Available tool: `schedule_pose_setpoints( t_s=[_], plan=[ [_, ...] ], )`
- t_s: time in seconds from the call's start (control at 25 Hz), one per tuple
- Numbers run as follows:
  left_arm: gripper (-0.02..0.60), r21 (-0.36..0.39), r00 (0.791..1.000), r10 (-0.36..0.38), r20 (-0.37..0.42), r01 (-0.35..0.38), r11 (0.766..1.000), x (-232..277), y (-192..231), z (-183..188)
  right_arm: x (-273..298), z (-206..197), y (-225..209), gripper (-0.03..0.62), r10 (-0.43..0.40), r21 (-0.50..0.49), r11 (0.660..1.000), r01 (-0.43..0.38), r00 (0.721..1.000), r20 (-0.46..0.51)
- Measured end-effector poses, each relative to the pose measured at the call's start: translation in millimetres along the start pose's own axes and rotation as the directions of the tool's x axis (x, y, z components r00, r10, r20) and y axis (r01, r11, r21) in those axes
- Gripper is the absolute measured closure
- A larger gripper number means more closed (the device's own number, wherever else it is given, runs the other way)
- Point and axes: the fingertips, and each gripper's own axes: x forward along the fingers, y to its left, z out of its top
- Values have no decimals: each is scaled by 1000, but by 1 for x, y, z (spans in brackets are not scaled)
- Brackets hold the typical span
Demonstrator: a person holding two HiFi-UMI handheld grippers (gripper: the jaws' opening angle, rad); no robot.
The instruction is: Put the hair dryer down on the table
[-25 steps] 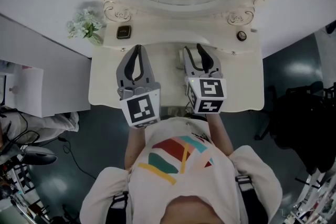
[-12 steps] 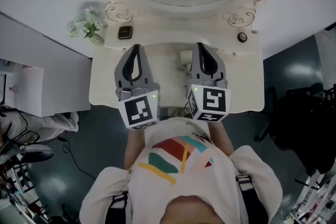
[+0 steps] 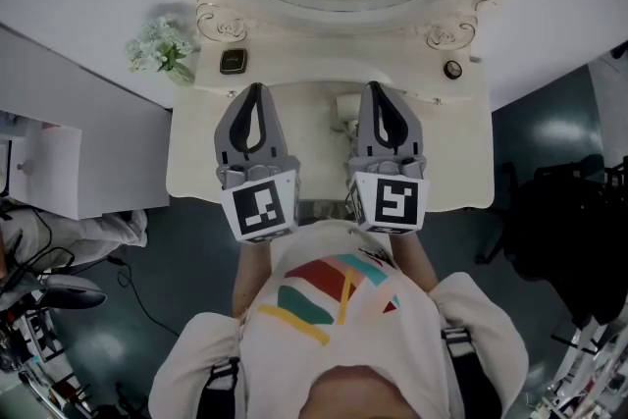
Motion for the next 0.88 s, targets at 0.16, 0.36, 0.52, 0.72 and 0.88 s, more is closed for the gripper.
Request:
schedule_pose_setpoints(
  t_s=[0.16,0.36,0.52,0.72,0.88],
  plan=[
    [574,-11,1000,-1,-9,1,1000,0,-1,-2,0,-2,0,594,8,3,1000,-8,1000,-6],
    [574,-21,1000,8,2,-8,1000,1,1,-2,1,-7,1,594,14,15,1000,-13,1000,-26],
    [574,-23,1000,13,8,-12,1000,2,3,-3,2,-9,1,594,17,18,1000,-17,999,-28],
    [574,-26,1000,15,5,-14,1000,1,4,-4,2,-10,3,594,22,20,1000,-21,999,-32],
    [574,-27,1000,9,-17,-9,1000,1,3,-4,3,-10,2,594,23,15,1000,-22,999,-35]
  ],
)
